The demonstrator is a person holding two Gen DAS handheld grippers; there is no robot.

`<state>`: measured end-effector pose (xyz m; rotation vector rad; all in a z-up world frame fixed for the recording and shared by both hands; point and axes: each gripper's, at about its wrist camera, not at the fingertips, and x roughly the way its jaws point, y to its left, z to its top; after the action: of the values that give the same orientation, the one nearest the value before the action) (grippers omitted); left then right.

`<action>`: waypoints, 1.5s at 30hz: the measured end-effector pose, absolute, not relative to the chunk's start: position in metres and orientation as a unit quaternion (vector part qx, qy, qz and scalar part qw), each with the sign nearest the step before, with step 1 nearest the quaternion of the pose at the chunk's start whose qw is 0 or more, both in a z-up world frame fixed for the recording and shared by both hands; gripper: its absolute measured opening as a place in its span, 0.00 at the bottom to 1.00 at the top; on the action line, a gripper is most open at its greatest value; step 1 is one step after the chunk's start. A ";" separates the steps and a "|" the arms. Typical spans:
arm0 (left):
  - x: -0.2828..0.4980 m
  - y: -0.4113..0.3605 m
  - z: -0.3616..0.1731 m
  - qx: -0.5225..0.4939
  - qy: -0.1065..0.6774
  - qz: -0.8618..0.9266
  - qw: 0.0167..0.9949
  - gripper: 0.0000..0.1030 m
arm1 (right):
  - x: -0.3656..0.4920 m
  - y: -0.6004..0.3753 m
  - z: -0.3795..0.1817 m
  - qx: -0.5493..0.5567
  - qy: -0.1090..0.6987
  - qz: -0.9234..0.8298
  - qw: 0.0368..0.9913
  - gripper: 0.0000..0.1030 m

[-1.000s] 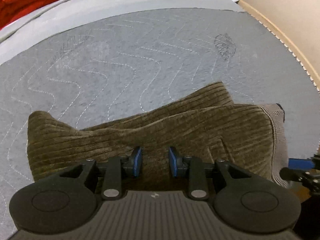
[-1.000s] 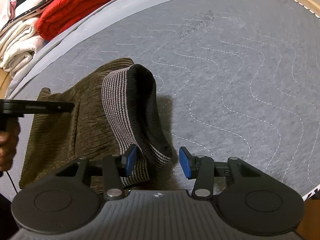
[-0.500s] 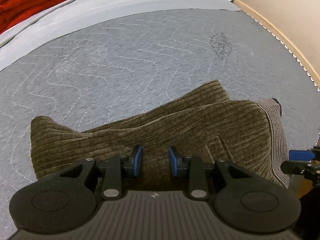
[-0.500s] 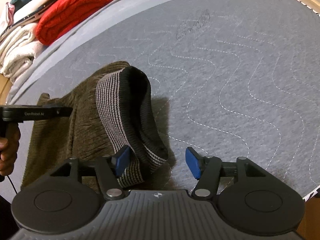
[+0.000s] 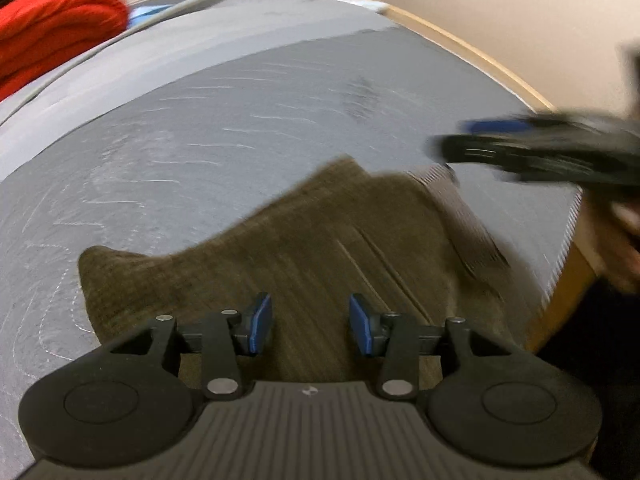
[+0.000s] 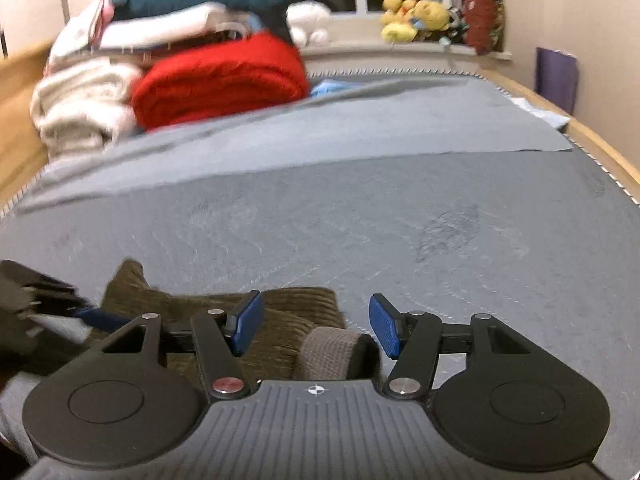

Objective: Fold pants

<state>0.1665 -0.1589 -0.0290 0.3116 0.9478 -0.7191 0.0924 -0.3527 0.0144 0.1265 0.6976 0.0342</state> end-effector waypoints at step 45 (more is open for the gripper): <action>0.241 -0.034 -0.121 -0.142 0.562 -0.195 0.791 0.73 | 0.169 -0.385 -0.106 0.198 0.521 0.183 0.810 0.83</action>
<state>0.2408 -0.0340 -0.1213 -0.3067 1.2102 -0.4200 0.1690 -0.3847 -0.1060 0.4237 1.1143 0.3922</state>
